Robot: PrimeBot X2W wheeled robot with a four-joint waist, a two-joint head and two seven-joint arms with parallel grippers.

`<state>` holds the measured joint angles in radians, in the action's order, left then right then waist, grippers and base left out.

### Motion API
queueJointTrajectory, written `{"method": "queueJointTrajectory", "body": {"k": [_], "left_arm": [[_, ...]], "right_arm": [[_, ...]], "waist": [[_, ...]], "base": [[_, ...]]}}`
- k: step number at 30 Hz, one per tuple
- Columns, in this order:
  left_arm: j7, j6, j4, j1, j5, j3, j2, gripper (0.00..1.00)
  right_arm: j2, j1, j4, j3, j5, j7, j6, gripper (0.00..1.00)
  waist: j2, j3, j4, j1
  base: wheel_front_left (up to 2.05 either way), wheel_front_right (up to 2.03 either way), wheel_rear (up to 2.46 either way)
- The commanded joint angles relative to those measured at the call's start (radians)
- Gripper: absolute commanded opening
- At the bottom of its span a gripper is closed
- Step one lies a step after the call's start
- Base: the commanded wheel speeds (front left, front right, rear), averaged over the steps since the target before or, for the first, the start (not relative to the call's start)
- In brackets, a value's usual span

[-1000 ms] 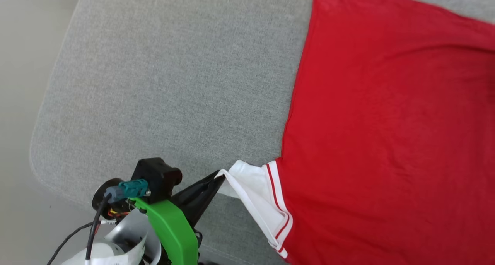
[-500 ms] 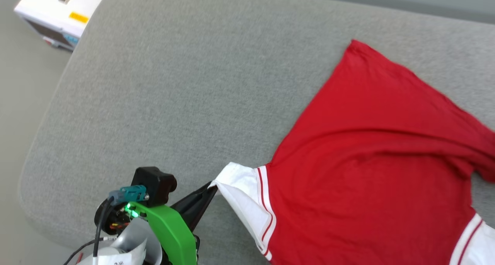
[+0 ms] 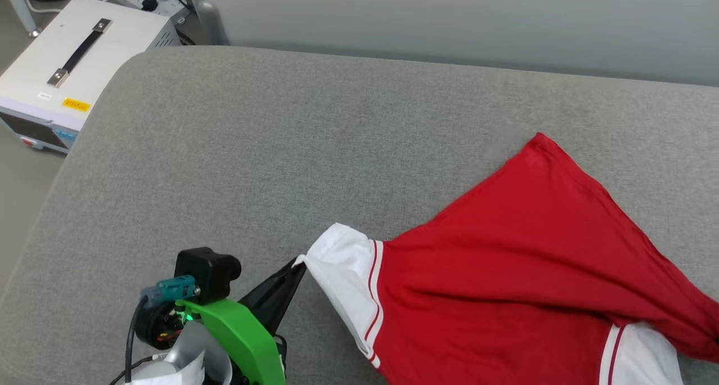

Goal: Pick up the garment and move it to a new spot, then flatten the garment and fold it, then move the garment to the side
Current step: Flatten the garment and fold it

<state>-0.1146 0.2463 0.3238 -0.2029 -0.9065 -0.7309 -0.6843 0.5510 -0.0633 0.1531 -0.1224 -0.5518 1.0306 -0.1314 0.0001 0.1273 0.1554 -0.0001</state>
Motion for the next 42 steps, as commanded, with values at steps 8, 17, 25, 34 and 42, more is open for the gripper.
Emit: {"method": "queueJointTrajectory", "body": {"k": [8, 17, 25, 34, 42], "left_arm": [[0.040, -0.002, -0.039, 0.012, 0.001, 0.002, 0.039, 0.00], [0.040, -0.017, -0.056, 0.000, 0.008, -0.013, 0.048, 0.00], [0.047, -0.021, -0.050, -0.010, 0.017, -0.015, 0.050, 0.00], [0.048, -0.028, -0.019, -0.043, 0.038, -0.025, 0.063, 0.00], [0.064, -0.058, -0.030, -0.090, 0.050, -0.038, 0.106, 0.00]], "right_arm": [[-0.076, 0.147, -0.104, -0.059, 0.069, 0.042, 0.001, 0.00], [-0.104, 0.163, -0.121, -0.078, 0.064, 0.038, 0.001, 0.33], [-0.054, 0.073, -0.230, -0.071, 0.017, 0.087, 0.001, 1.00], [-0.051, -0.186, -0.301, -0.019, 0.009, 0.166, 0.001, 1.00], [0.000, -0.377, -0.189, 0.060, 0.048, 0.189, 0.001, 1.00]], "waist": [[-0.0001, -0.037, -0.026, 0.0001], [-0.0001, -0.030, -0.011, 0.0001], [-0.0001, -0.004, 0.019, 0.0001], [-0.0001, 0.098, 0.078, 0.0001], [-0.0001, 0.197, 0.164, 0.0001]], "base": [[0.00, 0.00, 0.00], [0.00, 0.00, 0.00], [0.00, 0.00, 0.00], [0.00, 0.00, 0.00], [0.00, 0.00, 0.00]]}}
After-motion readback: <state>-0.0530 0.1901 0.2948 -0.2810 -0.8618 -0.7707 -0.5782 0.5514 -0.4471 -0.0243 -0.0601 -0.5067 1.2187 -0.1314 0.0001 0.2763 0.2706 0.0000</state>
